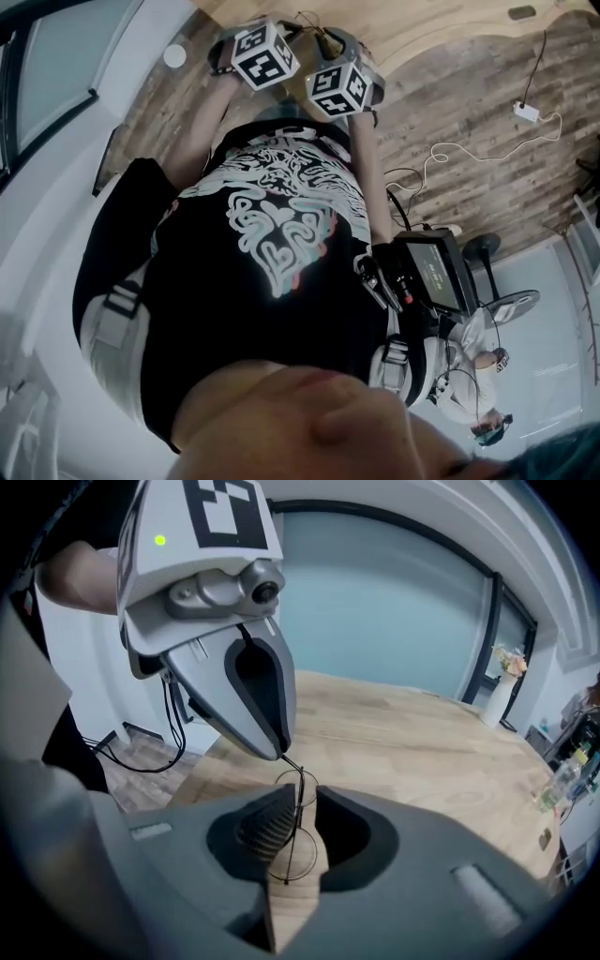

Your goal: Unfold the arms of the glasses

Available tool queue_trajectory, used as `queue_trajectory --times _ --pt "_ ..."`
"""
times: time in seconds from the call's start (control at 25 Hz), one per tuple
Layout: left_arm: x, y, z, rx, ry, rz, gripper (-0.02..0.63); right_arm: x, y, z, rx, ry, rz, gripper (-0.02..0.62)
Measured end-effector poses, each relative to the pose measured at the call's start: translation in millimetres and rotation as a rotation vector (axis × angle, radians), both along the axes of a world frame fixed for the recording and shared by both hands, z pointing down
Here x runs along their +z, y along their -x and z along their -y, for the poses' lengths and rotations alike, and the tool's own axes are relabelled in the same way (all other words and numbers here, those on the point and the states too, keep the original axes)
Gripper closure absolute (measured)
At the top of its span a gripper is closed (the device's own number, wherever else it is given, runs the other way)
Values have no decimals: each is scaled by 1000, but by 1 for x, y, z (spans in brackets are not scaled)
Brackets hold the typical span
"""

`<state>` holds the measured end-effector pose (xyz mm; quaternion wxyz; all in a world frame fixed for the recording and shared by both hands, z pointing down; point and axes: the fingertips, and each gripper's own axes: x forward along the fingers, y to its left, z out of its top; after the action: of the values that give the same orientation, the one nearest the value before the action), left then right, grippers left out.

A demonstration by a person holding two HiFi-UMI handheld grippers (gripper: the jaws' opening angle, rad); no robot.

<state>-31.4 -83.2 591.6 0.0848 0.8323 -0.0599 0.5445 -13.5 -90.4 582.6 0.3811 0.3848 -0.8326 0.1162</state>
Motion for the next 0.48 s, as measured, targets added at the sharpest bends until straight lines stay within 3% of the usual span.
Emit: queue_trajectory --times 0.48 --pt "-13 -7 -4 -22 34 -37 595 8 4 4 -29 2 -57 537"
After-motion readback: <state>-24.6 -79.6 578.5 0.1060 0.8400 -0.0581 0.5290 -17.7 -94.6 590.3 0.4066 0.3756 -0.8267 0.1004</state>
